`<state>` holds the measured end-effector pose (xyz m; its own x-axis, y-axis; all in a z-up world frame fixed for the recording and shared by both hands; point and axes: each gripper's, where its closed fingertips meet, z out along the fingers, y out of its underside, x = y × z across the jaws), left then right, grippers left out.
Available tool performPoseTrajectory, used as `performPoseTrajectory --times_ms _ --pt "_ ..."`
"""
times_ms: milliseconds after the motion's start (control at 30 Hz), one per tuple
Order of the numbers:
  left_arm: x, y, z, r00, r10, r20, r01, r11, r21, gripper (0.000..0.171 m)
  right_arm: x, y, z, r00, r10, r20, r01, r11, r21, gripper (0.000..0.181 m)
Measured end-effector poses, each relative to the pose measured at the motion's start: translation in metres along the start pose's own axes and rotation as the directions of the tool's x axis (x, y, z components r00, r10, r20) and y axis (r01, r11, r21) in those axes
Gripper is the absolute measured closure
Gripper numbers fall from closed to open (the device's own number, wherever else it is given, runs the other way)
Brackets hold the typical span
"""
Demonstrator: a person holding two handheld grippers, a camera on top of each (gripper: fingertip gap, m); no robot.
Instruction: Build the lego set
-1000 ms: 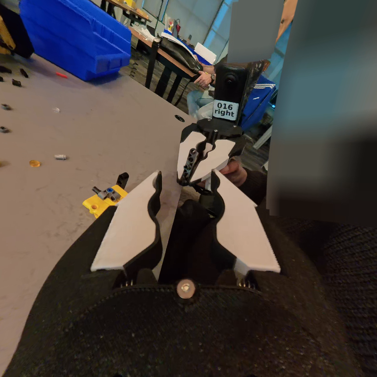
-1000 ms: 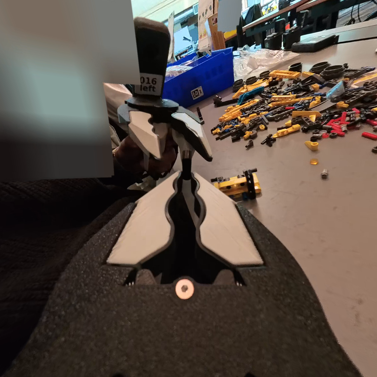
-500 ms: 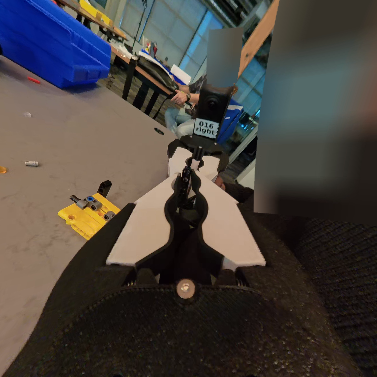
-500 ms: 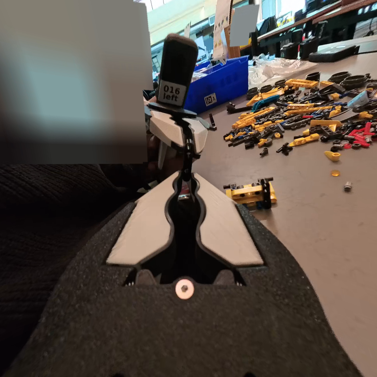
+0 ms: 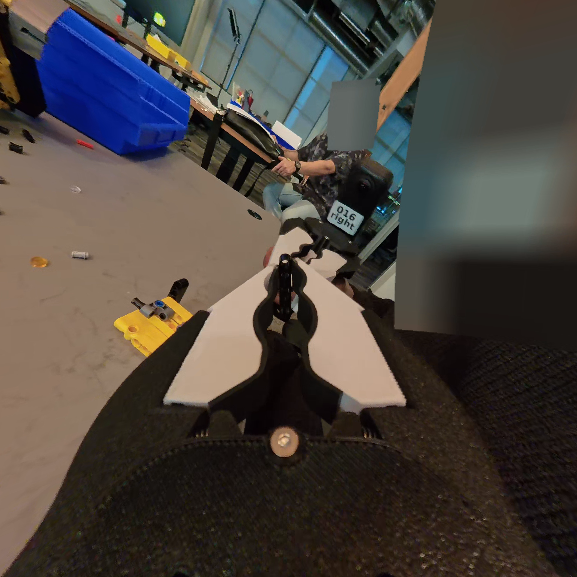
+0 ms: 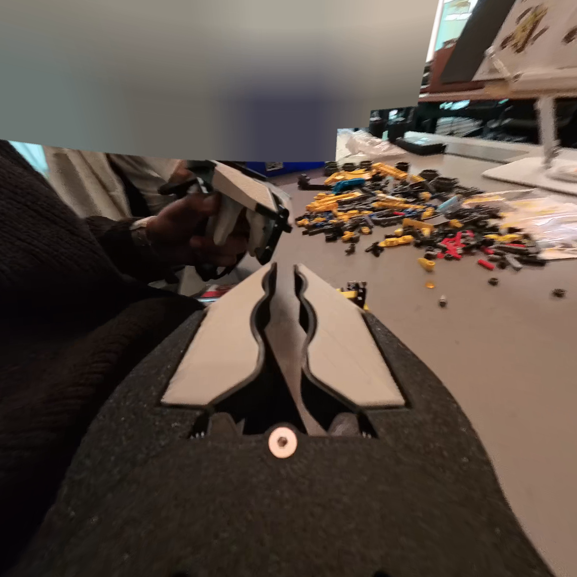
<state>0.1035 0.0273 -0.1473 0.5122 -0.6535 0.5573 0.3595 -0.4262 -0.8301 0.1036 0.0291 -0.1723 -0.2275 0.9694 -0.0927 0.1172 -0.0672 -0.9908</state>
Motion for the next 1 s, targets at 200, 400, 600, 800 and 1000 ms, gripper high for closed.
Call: performPoseTrajectory --times_ms 200,400,600,800,1000 --pt "0.004 0.009 0.005 0.999 0.026 -0.02 -0.027 0.998 -0.052 0.166 -0.013 0.008 0.003 0.964 0.202 0.176 -0.19 0.978 -0.08 0.157" --pt "0.008 0.019 0.011 0.998 0.036 -0.042 -0.04 0.993 -0.113 0.167 -0.026 0.011 0.003 0.938 0.224 0.265 -0.187 0.97 -0.157 0.172" --pt "0.013 0.026 0.014 0.997 0.038 -0.063 -0.047 0.987 -0.152 0.167 -0.029 0.017 0.001 0.935 0.213 0.283 -0.154 0.964 -0.216 0.175" --pt "0.008 0.024 0.017 0.999 0.02 -0.039 -0.025 0.99 -0.142 0.131 -0.02 0.029 0.004 0.965 0.173 0.195 -0.122 0.961 -0.249 0.176" --pt "-0.025 0.02 -0.001 0.972 0.145 0.184 -0.113 0.978 -0.177 0.108 0.019 0.053 0.003 0.979 0.195 -0.058 -0.204 0.93 -0.305 0.175"
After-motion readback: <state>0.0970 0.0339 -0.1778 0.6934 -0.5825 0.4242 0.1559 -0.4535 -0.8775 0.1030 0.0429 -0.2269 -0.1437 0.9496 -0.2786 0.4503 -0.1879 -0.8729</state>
